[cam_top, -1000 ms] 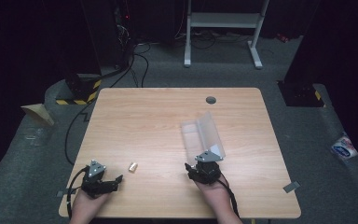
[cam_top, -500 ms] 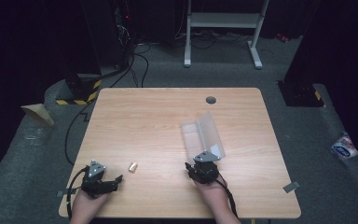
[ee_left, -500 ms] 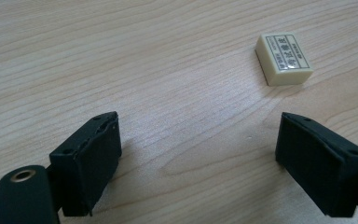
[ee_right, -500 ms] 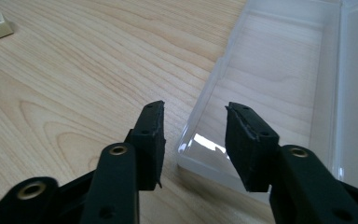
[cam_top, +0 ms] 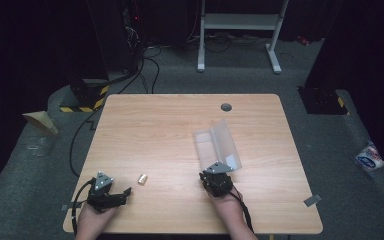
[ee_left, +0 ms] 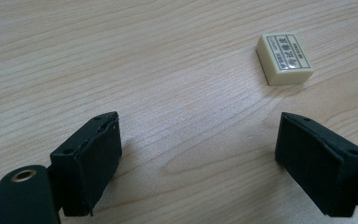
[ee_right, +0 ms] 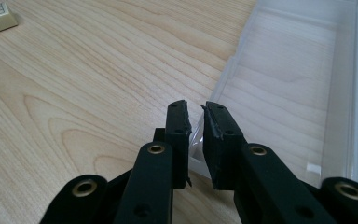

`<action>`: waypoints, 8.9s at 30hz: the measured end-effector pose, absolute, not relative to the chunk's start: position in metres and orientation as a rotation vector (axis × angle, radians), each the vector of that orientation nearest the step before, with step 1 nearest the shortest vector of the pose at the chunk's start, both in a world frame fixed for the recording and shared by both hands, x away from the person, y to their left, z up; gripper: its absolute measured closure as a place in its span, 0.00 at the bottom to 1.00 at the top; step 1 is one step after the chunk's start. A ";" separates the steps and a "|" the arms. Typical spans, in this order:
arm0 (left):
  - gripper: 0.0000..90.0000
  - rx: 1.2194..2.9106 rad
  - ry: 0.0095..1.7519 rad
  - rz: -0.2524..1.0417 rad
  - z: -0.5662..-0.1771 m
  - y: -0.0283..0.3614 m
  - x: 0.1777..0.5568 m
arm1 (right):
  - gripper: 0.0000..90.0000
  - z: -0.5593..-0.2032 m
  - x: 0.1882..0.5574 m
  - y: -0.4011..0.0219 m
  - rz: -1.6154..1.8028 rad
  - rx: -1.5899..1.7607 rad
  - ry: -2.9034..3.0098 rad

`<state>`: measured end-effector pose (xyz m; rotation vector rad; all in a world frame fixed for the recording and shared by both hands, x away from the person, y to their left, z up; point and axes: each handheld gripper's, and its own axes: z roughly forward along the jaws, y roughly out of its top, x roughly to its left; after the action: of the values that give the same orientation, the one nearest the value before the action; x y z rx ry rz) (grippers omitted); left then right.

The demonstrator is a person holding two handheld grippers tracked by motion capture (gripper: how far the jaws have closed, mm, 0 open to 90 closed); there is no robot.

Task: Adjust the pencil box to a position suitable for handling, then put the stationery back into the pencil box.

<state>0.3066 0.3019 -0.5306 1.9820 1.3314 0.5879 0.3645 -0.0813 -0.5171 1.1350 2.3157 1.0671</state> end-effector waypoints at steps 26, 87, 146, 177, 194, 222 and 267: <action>0.22 1.990 1.317 0.588 -0.529 0.304 0.308 | 0.81 -0.508 0.337 -0.120 1.119 1.164 2.295; 0.25 1.980 1.308 0.588 -0.530 0.304 0.308 | 0.52 -0.517 0.363 -0.159 0.992 1.390 2.051; 0.27 1.976 1.307 0.589 -0.530 0.304 0.304 | 0.86 -0.518 0.371 -0.139 1.036 1.314 2.167; 0.26 1.976 1.305 0.589 -0.530 0.304 0.304 | 0.82 -0.517 0.373 -0.144 1.032 1.312 2.148; 0.22 2.007 1.273 0.560 -0.529 0.304 0.307 | 0.65 -0.511 0.361 -0.212 1.019 1.453 1.977; 0.28 1.975 1.207 0.535 -0.494 0.273 0.331 | 0.37 -0.524 0.356 -0.237 0.846 1.534 1.973; 0.68 1.985 1.288 0.588 -0.525 0.238 0.334 | 0.37 -0.524 0.354 -0.238 0.852 1.505 1.993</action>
<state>0.3342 0.2384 -0.5245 1.9852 1.2882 0.5881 0.3541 -0.2383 -0.5239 1.5046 1.9931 0.8520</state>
